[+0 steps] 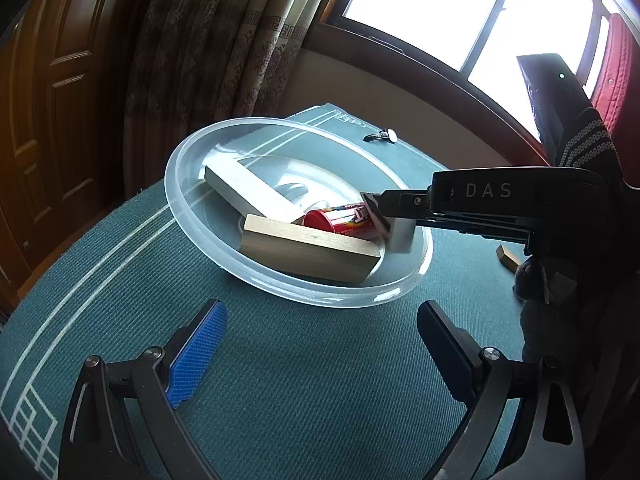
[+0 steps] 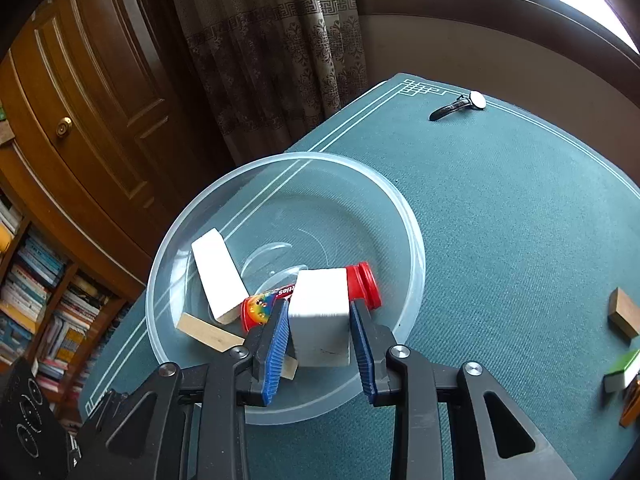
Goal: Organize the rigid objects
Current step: 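Carry the pale wooden cube into the bowl and open the right tool, then withdraw both tools from the bowl toward the remaining objects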
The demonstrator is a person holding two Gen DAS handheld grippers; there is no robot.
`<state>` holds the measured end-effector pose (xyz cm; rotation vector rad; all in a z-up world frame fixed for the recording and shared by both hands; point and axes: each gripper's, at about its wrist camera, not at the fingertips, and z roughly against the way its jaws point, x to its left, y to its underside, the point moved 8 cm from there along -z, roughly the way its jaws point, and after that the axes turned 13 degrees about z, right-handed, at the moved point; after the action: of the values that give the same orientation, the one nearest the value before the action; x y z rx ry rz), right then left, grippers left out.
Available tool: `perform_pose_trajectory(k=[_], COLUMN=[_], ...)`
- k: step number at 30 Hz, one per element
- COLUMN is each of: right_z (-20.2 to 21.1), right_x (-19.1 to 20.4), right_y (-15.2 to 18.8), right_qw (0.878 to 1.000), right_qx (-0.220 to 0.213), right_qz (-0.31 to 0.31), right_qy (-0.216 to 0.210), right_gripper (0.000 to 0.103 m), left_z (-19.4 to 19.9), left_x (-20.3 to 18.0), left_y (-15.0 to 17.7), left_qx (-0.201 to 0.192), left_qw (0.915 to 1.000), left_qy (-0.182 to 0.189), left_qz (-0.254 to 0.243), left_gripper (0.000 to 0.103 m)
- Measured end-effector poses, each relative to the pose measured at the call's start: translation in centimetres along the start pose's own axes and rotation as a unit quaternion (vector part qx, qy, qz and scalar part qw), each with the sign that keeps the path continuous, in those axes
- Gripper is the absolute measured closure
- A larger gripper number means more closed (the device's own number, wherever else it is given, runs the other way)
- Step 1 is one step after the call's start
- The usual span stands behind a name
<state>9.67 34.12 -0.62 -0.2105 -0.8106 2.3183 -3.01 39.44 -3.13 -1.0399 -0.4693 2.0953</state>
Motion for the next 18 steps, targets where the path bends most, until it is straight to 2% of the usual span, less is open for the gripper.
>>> perform_pose_trajectory(k=[2, 8, 13, 18], right_z=[0.6, 2.1, 1.8, 1.3], right_x=[-0.5, -2.0, -1.7, -0.8], right_y=[0.0, 0.5, 1.5, 2.4], right_qw=[1.0, 0.999, 0.999, 0.999], right_qx=[-0.01, -0.029, -0.02, -0.009], right_qz=[-0.015, -0.031, -0.029, 0.0], right_qy=[-0.005, 0.017, 0.02, 0.04], right_gripper=[0.058, 0.058, 0.058, 0.058], left_z=[0.0, -0.1, -0.2, -0.3], left_x=[0.0, 0.1, 0.1, 0.0], left_y=[0.0, 0.2, 0.2, 0.2], left_qx=[0.001, 0.004, 0.004, 0.006], left_qw=[1.0, 1.0, 1.0, 1.0], left_qy=[0.0, 0.0, -0.001, -0.001], left_qz=[0.001, 0.003, 0.003, 0.004], left_gripper=[0.006, 0.006, 0.006, 0.006])
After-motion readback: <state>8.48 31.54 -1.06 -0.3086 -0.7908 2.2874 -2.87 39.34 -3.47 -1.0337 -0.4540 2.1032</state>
